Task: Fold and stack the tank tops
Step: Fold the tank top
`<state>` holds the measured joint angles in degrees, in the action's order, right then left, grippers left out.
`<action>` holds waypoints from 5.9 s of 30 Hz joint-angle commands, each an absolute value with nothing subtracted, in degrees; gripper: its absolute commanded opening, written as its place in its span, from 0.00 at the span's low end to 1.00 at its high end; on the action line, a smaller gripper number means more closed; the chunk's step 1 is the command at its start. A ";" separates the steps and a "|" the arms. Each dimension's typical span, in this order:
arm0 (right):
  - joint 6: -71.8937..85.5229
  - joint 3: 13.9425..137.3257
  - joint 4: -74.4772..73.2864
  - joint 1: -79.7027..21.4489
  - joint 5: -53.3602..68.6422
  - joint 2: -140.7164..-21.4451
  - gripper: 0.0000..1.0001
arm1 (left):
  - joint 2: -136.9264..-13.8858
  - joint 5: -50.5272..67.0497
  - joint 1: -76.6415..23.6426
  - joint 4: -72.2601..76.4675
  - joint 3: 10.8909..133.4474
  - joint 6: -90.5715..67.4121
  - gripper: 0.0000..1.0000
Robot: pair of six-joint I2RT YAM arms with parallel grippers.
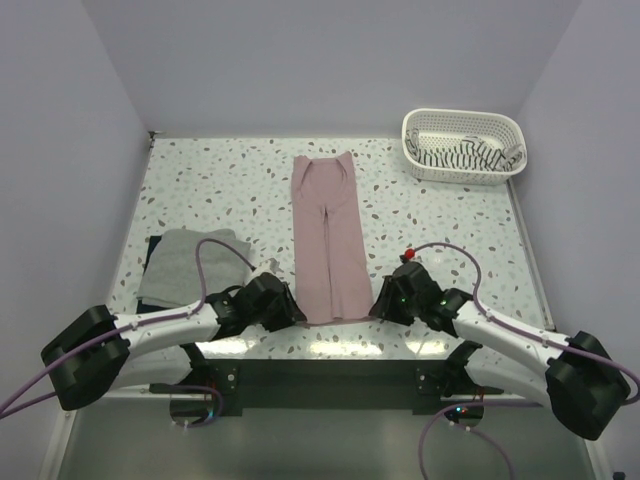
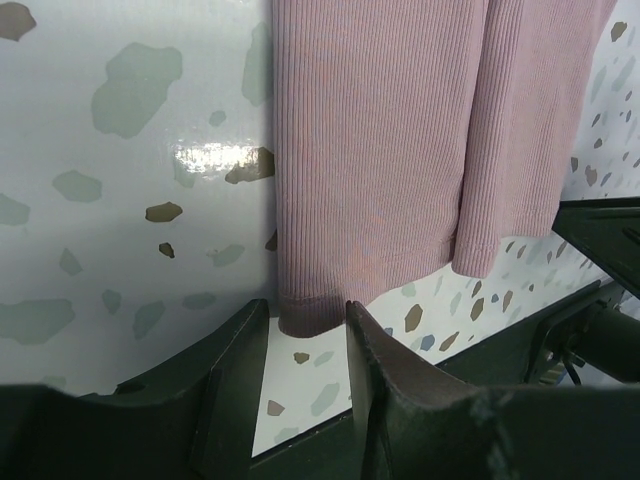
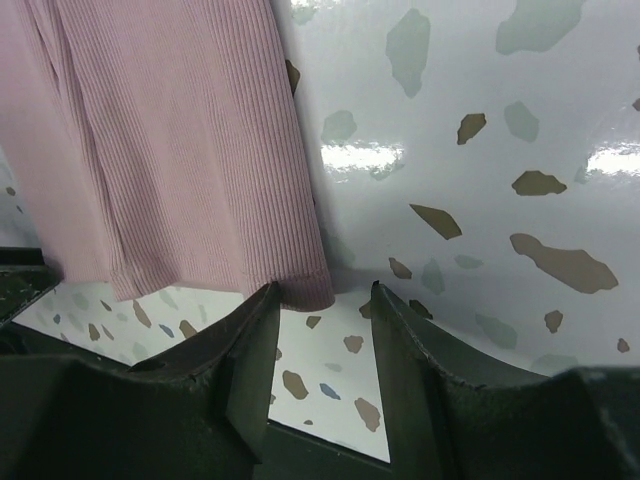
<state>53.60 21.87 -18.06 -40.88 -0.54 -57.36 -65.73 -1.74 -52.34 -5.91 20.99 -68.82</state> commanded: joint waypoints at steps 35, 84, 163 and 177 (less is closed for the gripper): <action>54.75 22.24 -15.02 -46.58 -4.13 -61.88 0.00 | -70.14 -4.13 -55.37 -15.38 18.46 -66.18 0.00; 44.13 52.73 -20.92 -49.41 -23.38 -74.96 0.00 | -74.43 -18.11 -45.53 -22.24 50.53 -54.50 0.00; 48.60 41.49 -4.75 -35.60 -0.17 -84.90 0.51 | -74.62 4.48 -33.05 6.15 26.55 -59.41 0.56; 50.71 38.15 -3.43 -35.33 -2.81 -84.29 0.50 | -78.39 0.79 -31.64 6.24 26.01 -62.14 0.47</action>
